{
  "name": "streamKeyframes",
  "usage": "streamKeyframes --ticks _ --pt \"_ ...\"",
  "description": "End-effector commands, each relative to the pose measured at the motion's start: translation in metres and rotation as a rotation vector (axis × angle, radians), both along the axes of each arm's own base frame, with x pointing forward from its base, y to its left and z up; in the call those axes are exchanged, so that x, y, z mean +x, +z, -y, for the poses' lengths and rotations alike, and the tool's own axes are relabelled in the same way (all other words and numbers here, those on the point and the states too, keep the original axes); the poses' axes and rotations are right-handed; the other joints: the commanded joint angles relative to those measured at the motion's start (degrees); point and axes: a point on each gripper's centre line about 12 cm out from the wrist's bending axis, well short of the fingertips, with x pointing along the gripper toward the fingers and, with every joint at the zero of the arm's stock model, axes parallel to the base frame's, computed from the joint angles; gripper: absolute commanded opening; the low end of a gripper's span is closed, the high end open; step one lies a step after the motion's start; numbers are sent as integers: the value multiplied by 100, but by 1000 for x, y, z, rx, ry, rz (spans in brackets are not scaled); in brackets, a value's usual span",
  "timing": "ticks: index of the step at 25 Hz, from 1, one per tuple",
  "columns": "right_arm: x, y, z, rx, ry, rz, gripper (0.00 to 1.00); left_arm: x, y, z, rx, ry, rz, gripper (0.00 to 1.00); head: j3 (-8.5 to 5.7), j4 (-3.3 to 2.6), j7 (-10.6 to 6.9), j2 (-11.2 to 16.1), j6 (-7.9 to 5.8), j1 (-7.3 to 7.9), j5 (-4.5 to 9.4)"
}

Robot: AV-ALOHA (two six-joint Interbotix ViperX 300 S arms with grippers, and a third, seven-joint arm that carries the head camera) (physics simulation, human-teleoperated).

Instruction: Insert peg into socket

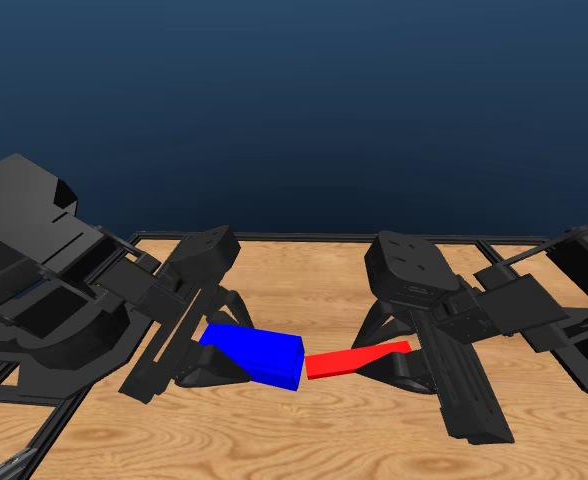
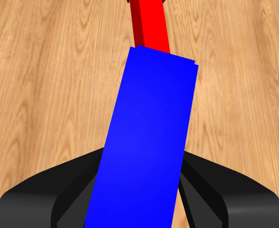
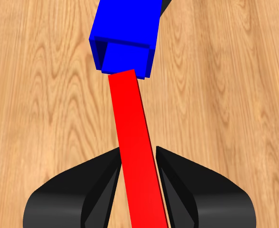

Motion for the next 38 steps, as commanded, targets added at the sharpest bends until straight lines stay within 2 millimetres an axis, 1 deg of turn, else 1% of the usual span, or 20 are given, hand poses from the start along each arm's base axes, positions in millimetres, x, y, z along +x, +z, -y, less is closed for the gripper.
streamKeyframes --ticks 1,2,3,6,8,13,14,17,18,19,20,21,25,26,27,31,33,35,37,38 --pt "14 28 -6 13 10 87 0 8 18 4 -14 9 46 0 -51 2 5 -62 1 -1 -50" --pt "15 28 -6 4 7 81 0 1 3 1 -3 8 1 0 -51 1 5 -61 -1 -4 -51" --pt "15 24 -4 -3 6 69 0 7 15 4 -4 20 21 0 -52 1 0 -59 1 -6 -54" --pt "18 29 -3 -12 -2 76 0 5 5 4 -11 20 6 0 -55 0 -4 -54 -1 -8 -48" --pt "21 29 -3 -16 -3 76 0 11 14 6 -13 23 25 0 -53 1 2 -55 1 -5 -28" --pt "29 28 -1 -11 -1 95 0 17 10 7 -27 38 25 0 -56 -3 -20 -58 -3 -15 -33" --pt "32 31 -1 6 -1 115 0 14 12 8 -15 42 14 0 -58 -3 -25 -62 -3 -15 -41" --pt "52 11 -5 80 4 149 0 17 4 6 -17 43 7 0 -69 -1 -14 -69 -2 -7 -84" --pt "57 2 -6 91 4 141 0 18 12 6 -19 43 26 0 -71 -2 -10 -70 -5 -8 -90" --pt "65 -1 -9 111 -1 153 0 15 5 7 -18 38 10 0 -74 -2 -12 -70 -2 -9 -107" --pt "69 -8 -10 141 12 176 0 24 17 6 -13 32 57 0 -77 -3 -11 -71 -1 -12 -118" --pt "80 -11 -15 158 18 194 0 22 12 2 -12 49 35 0 -79 -2 -11 -72 4 -14 -128" --pt "92 -6 -15 159 30 221 0 19 17 9 -22 38 35 0 -85 -3 -53 -81 19 -24 -152" --pt "91 -11 -16 159 33 210 40 16 11 9 -17 39 12 0 -87 -2 -61 -83 21 -16 -154" --pt "90 0 -18 165 37 231 100 13 15 13 -41 36 34 0 -89 -1 -64 -84 17 -8 -164" --pt "75 -16 -18 194 5 164 100 10 -3 9 -7 48 -32 0 -90 2 -96 -102 1 28 -172" --pt "65 -27 -19 217 -13 128 100 12 11 13 -23 42 8 0 -88 3 -107 -115 -9 44 -180" --pt "56 -34 -19 242 -28 114 100 7 -1 10 -20 52 -25 0 -88 4 -111 -127 -16 60 -179" --pt "50 -38 -20 254 -33 107 100 15 17 13 -35 43 33 0 -88 4 -108 -133 -22 64 -181" --pt "44 -44 -19 251 -39 83 100 10 4 11 -19 52 -9 0 -89 5 -104 -136 -20 67 -180"
